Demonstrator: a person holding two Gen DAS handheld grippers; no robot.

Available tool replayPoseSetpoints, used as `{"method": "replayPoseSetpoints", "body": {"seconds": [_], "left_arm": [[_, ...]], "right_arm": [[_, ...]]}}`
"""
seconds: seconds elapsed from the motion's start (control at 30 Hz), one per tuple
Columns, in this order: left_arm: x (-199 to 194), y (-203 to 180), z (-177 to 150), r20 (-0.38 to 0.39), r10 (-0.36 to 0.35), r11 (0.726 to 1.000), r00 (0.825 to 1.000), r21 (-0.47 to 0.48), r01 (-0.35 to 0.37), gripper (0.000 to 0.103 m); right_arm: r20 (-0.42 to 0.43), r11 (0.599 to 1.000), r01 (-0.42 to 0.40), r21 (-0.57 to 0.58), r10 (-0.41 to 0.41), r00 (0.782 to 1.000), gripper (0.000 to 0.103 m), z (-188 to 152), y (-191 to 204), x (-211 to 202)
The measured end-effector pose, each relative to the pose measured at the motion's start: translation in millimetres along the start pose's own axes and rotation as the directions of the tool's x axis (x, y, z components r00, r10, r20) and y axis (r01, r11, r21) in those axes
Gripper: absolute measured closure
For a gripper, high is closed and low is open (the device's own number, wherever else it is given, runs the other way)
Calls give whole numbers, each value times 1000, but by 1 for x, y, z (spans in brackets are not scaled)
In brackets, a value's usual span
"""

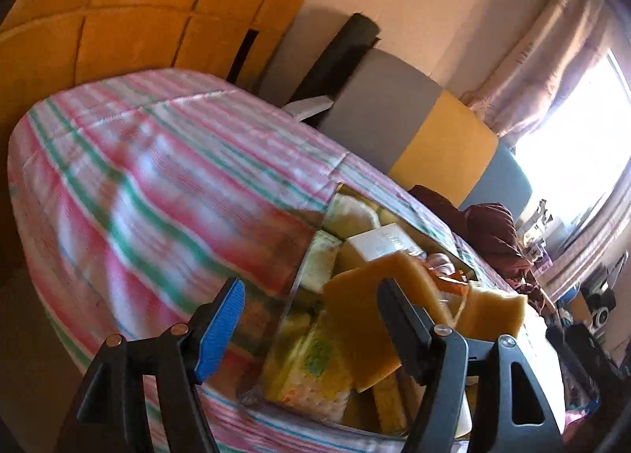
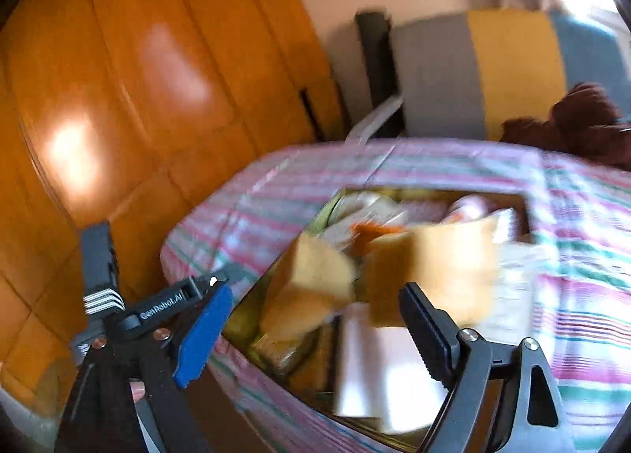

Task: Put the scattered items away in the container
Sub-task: 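Lower both yellow sponges into the tray and open both grippers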

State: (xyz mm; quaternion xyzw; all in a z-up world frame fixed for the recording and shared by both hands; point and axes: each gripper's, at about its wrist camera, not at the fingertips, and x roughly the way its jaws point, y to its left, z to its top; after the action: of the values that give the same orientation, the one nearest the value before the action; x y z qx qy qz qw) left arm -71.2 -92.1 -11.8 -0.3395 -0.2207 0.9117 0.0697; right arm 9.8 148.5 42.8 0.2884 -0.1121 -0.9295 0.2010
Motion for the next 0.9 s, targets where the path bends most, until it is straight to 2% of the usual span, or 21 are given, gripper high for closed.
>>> {"method": "replayPoseSetpoints", "body": {"seconds": [0.03, 0.07, 0.13, 0.3, 0.37, 0.4, 0.47, 0.53, 0.57, 0.6, 0.67, 0.8, 0.9], "left_arm": [[0, -8, 2, 10, 4, 1000, 1000, 21, -4, 32], [1, -16, 4, 21, 6, 999, 1000, 48, -7, 32], [8, -38, 9, 30, 22, 990, 999, 136, -26, 32], [42, -74, 8, -42, 91, 950, 995, 304, -75, 32], [52, -78, 0, -54, 150, 919, 987, 375, -119, 30], [53, -76, -4, -53, 151, 914, 987, 388, -119, 29], [47, -65, -8, -58, 139, 923, 989, 370, -108, 29], [40, -52, -9, -78, 137, 935, 988, 338, -103, 29], [38, -47, -9, -89, 134, 940, 987, 328, -98, 25], [38, -44, -11, -107, 134, 943, 985, 320, -93, 24], [39, -41, -13, -131, 131, 950, 983, 301, -87, 22], [45, -53, -18, -126, 192, 928, 973, 345, -138, 22], [37, -56, -20, -110, 176, 922, 978, 367, -124, 22]], "right_arm": [[36, 999, 45, 6, -45, 998, 29, 2, -7, -11], [71, 994, 108, 11, -108, 992, 38, 5, -16, -20], [87, 985, 173, 12, -173, 981, 43, 13, -26, -22], [35, 985, 175, -2, -175, 984, 59, 25, -36, 11], [-4, 983, 186, -12, -186, 983, 60, 24, -40, 30], [-21, 984, 177, -15, -178, 984, 60, 21, -42, 34], [-64, 986, 155, -58, -159, 985, 60, 8, -38, 32], [-59, 981, 154, -118, -161, 985, 60, -3, -35, 21], [-78, 973, 160, -164, -174, 982, 59, -13, -32, 12], [-99, 970, 163, -178, -182, 978, 56, -19, -33, 9], [-139, 968, 202, -152, -223, 965, 56, -30, -43, 8], [-105, 970, 228, -83, -236, 966, 56, -12, -61, 21], [-81, 944, 307, -120, -318, 945, 56, 13, -65, 45]]}}
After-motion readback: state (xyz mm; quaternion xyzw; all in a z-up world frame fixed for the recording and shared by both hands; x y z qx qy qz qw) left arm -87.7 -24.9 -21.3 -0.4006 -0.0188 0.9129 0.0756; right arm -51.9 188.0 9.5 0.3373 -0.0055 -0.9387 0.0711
